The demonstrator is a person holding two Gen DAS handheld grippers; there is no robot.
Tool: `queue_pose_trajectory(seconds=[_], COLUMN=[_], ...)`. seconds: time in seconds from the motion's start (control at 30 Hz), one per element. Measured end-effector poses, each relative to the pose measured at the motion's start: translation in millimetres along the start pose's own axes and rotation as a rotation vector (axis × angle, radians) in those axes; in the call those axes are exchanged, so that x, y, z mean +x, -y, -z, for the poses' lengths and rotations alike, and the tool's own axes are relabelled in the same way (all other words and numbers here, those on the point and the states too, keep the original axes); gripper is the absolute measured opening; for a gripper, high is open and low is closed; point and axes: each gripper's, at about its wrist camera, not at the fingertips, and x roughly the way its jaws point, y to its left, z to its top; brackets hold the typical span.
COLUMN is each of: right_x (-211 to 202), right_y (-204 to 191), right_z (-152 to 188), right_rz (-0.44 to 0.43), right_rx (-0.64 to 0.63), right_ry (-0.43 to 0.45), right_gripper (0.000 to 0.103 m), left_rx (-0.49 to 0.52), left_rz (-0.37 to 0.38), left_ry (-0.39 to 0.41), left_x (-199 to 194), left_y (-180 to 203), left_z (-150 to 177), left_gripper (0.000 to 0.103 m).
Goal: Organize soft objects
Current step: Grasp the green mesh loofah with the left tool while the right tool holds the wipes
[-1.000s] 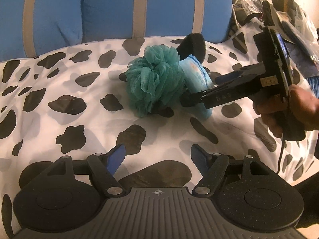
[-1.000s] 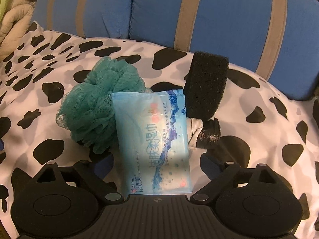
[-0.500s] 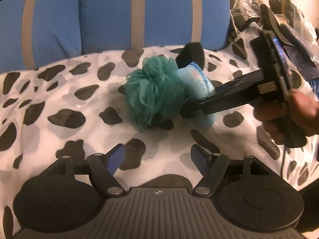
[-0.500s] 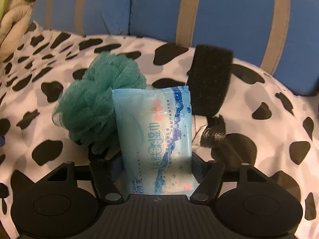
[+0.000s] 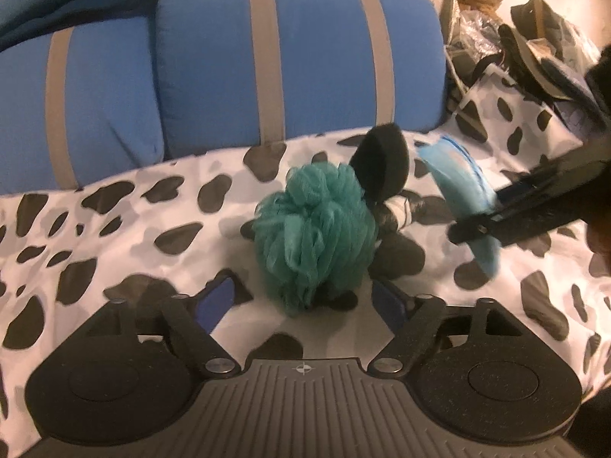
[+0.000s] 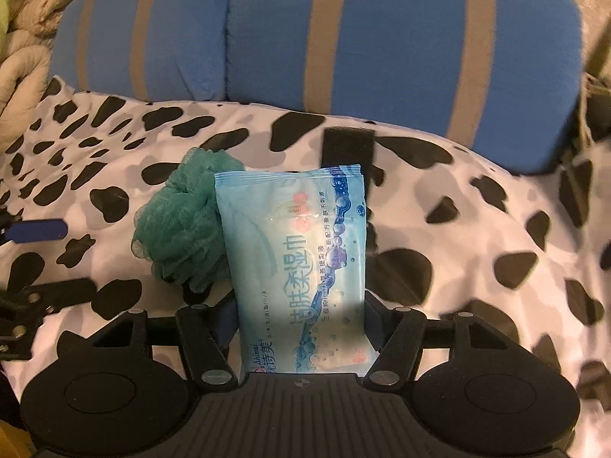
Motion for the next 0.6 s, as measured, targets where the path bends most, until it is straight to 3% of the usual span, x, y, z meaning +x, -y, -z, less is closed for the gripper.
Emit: queue_pose_trajectory(seconds=[0.33, 0.6], right_x=[-30.3, -48.9], right_y=[12.4, 3.5], right_z=[23.7, 35.2], right_rz=[-0.002, -0.006], right_rx=[0.087, 0.087], right_ry=[-0.045, -0.053], right_gripper=[0.067, 0.067], left_rx=[0.052, 0.073], left_rz=[0.000, 0.036], left_ry=[-0.003, -0.027], left_x=[31.4, 56.3], left_y=[6.0, 5.1], left_z=[-5.8, -8.0], left_gripper=[0.084, 0.084])
